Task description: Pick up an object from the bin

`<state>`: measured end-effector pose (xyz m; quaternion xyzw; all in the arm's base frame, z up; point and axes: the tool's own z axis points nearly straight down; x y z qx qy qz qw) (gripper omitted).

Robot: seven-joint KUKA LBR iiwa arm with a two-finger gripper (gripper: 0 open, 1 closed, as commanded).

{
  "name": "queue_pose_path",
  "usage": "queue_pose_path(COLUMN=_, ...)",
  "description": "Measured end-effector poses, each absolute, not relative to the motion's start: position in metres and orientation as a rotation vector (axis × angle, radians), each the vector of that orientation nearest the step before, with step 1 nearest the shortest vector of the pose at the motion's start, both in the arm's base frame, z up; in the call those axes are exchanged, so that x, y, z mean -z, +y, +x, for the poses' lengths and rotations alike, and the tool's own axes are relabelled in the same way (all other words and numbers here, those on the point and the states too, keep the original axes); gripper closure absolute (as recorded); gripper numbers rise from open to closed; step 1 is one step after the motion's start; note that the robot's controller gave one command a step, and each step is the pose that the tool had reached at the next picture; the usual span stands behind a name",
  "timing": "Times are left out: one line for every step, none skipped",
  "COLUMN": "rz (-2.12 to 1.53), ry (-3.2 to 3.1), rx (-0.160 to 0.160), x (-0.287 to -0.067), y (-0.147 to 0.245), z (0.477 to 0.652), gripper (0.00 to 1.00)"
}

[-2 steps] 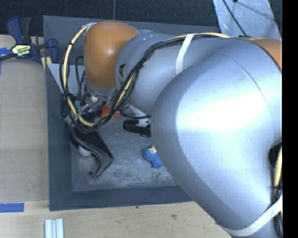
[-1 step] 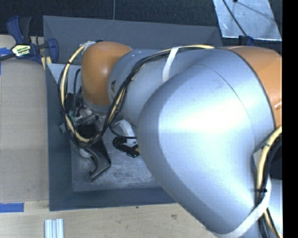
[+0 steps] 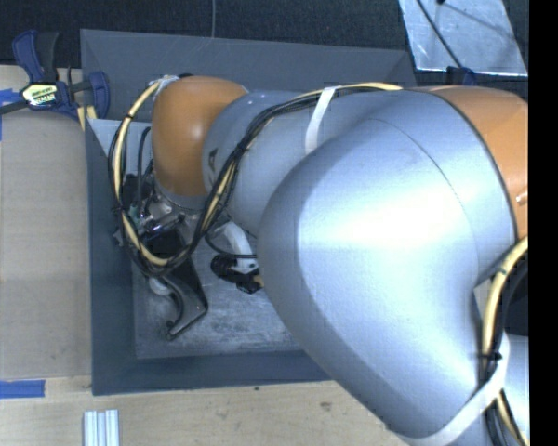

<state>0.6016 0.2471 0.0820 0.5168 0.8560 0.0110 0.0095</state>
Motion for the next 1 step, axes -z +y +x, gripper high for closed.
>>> queue_pose_path(rz=1.612, ry=2.675, rx=-0.034, x=-0.0813, y=0.2474, z=0.6011, gripper=1.00)
